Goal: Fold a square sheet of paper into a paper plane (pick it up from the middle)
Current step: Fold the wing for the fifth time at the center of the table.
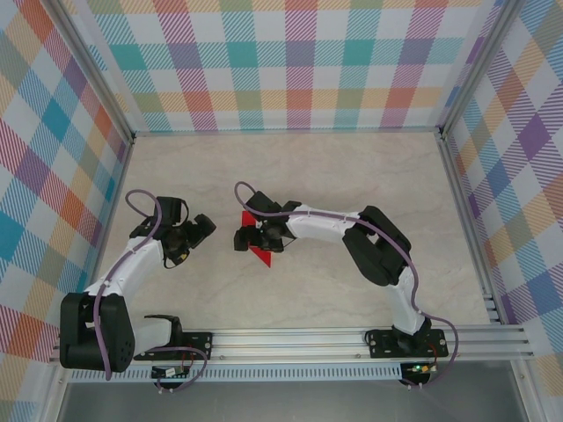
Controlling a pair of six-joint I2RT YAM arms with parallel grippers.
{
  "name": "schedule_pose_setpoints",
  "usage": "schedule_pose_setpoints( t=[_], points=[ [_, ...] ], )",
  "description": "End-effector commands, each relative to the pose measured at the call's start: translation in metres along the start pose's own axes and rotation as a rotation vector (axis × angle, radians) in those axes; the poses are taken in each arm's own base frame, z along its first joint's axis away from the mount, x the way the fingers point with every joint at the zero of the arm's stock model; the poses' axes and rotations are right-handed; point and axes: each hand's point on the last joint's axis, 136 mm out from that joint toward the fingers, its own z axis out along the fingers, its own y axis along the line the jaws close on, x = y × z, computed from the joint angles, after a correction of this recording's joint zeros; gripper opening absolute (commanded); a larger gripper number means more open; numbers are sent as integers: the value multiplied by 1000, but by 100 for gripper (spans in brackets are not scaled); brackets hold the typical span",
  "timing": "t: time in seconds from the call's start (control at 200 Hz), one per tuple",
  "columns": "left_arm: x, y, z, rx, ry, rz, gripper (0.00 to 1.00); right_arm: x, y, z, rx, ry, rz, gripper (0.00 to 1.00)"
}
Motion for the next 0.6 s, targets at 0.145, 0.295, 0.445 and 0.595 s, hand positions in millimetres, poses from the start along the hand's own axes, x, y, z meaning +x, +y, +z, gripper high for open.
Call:
schedule_pose_setpoints(
  t=[0.145,0.295,0.445,0.595],
  points=[
    [3,-3,2,32,30,10,100,46,-57,-11,160,217,-280,82],
    [9,-18,1,129,48,54,100,31,-38,-38,65,114,-309,82],
    [13,-26,-2,181,61,74,100,7,1,-61,-100,-53,-230,78],
    [19,-33,-3,237,85,75,100,-9,-4,-64,-82,-154,-76,73]
  ],
)
